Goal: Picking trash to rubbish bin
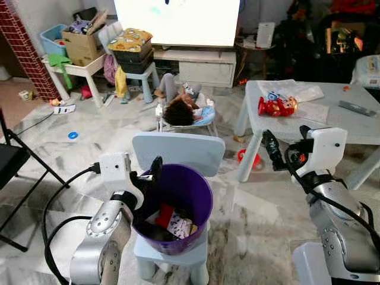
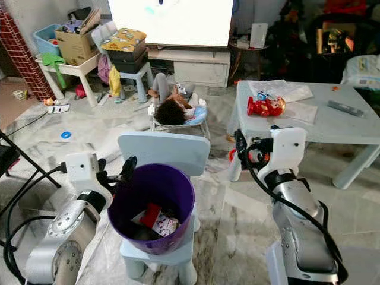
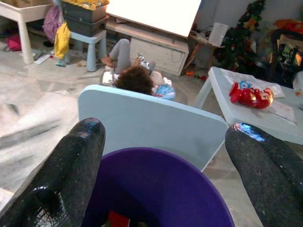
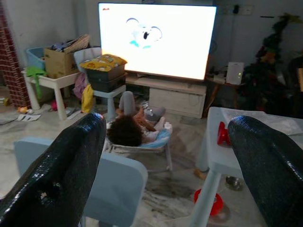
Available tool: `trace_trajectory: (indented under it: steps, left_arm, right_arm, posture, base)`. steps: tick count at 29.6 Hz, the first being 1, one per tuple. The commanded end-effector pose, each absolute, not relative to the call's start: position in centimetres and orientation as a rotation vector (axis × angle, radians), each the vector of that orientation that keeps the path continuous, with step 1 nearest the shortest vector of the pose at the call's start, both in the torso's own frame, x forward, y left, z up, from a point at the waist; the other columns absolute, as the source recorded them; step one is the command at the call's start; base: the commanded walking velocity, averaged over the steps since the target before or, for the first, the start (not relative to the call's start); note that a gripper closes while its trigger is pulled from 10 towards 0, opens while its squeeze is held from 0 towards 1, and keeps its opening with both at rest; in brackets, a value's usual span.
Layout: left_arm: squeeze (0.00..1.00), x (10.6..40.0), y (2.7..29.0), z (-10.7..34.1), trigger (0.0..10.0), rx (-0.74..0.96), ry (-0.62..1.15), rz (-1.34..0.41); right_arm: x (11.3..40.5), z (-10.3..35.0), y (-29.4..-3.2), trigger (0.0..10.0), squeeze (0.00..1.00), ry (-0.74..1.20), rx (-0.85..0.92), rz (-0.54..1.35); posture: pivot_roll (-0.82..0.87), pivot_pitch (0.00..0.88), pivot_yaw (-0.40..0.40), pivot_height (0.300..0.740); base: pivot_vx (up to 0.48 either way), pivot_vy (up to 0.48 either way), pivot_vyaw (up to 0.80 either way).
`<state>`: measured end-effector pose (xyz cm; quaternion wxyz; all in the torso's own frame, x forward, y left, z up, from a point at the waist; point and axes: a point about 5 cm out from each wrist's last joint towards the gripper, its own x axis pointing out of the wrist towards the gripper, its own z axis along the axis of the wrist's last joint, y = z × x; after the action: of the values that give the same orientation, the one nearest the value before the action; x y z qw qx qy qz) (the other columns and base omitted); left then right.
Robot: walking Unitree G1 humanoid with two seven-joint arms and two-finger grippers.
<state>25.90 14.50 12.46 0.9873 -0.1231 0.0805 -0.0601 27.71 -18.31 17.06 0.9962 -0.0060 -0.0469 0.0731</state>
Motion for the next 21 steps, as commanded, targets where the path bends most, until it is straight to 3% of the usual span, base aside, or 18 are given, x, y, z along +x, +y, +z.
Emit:
trace_trajectory:
  steps: [1,21]
  left_arm:
    - [0.00,25.82,14.39,12.32,10.0,-0.258,0.168,-0.122]
    - [0.00,25.66,14.73,11.85,10.0,-0.253,0.196,-0.107]
  right_arm:
    - [27.56,17.69,-18.24,10.0,0.00,-0.110,-0.024,0.160]
    - [27.67,17.65,-17.87,10.0,0.00,-0.099,-0.025,0.180]
  posture:
    - [0.01,0.020,-0.016,0.740]
    - [0.01,0.027,-0.022,0.740]
  base:
    - [0.000,0.000,0.00]
    - [0.000,-0.031,0.00]
